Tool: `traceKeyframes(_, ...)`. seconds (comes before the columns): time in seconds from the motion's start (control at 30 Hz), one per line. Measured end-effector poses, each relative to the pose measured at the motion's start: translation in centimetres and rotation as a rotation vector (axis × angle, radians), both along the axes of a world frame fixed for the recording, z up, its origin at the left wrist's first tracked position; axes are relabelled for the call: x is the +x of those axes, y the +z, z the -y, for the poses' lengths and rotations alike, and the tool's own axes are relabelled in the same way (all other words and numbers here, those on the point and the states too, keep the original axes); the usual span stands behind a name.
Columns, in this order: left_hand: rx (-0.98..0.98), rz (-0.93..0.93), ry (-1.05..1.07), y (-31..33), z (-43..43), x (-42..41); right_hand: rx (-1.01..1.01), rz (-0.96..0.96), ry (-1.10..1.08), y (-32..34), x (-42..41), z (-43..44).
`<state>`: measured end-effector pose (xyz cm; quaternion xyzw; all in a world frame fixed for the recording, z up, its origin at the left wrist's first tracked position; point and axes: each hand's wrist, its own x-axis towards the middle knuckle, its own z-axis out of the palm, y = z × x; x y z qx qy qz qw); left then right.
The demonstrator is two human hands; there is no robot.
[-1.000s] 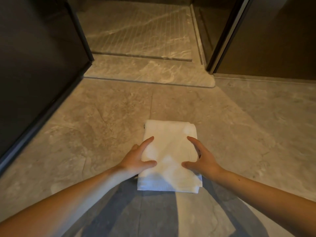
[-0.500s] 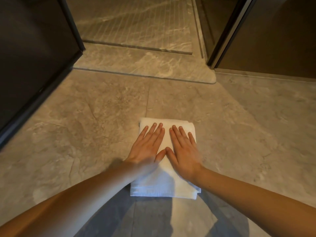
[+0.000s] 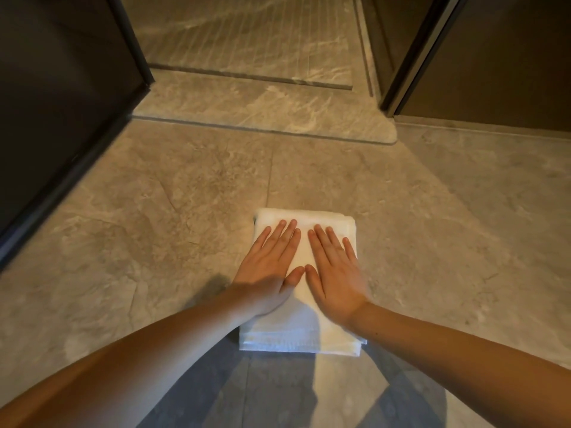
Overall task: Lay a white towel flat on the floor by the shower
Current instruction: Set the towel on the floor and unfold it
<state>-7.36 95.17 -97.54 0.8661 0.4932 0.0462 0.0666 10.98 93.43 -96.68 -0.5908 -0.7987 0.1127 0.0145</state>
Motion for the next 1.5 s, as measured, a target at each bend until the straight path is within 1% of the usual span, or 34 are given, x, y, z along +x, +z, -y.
traceKeyframes(0.1,-0.008,-0.021,-0.019,0.2,0.3,-0.3,-0.003,0.012,0.016,-0.1,0.1,0.4)
traceKeyframes(0.23,-0.029,-0.033,-0.032,0.3,2.8,-0.8,-0.029,0.07,0.074,0.1,0.3,2.9)
traceKeyframes(0.37,-0.13,-0.06,-0.034,1.9,3.1,-0.9,-0.075,0.092,0.107,1.7,0.1,3.0)
traceKeyframes(0.47,-0.212,-0.039,-0.157,3.3,3.0,-2.6,-0.084,-0.029,0.16,3.5,0.8,3.6)
traceKeyframes(0.5,-0.197,-0.014,-0.229,3.6,3.4,-3.3,-0.075,-0.072,0.19,3.9,1.3,4.4)
traceKeyframes(0.57,-0.111,0.029,-0.38,3.8,5.6,-4.7,-0.087,-0.087,0.262,4.2,2.2,6.8)
traceKeyframes(0.63,-0.054,0.065,-0.428,3.4,7.9,-5.5,-0.115,-0.023,0.334,3.7,2.6,9.2)
traceKeyframes(0.73,-0.064,0.045,-0.384,2.6,9.4,-5.7,-0.129,0.088,0.378,3.0,2.5,10.3)
traceKeyframes(0.87,-0.079,0.039,-0.363,2.5,9.3,-5.7,-0.124,0.124,0.393,2.8,2.5,9.9)
traceKeyframes(1.07,-0.092,0.197,-0.377,3.4,8.6,-5.8,-0.114,-0.014,0.355,3.0,3.0,9.4)
traceKeyframes(1.2,-0.175,0.243,-0.334,3.4,8.1,-5.8,-0.126,-0.116,0.305,3.0,3.2,9.2)
traceKeyframes(1.37,-0.169,0.256,-0.323,3.0,8.0,-5.9,-0.16,-0.241,0.272,3.2,3.5,9.2)
traceKeyframes(1.5,-0.219,0.265,-0.308,3.0,7.9,-6.0,-0.147,-0.318,0.26,3.5,3.3,9.2)
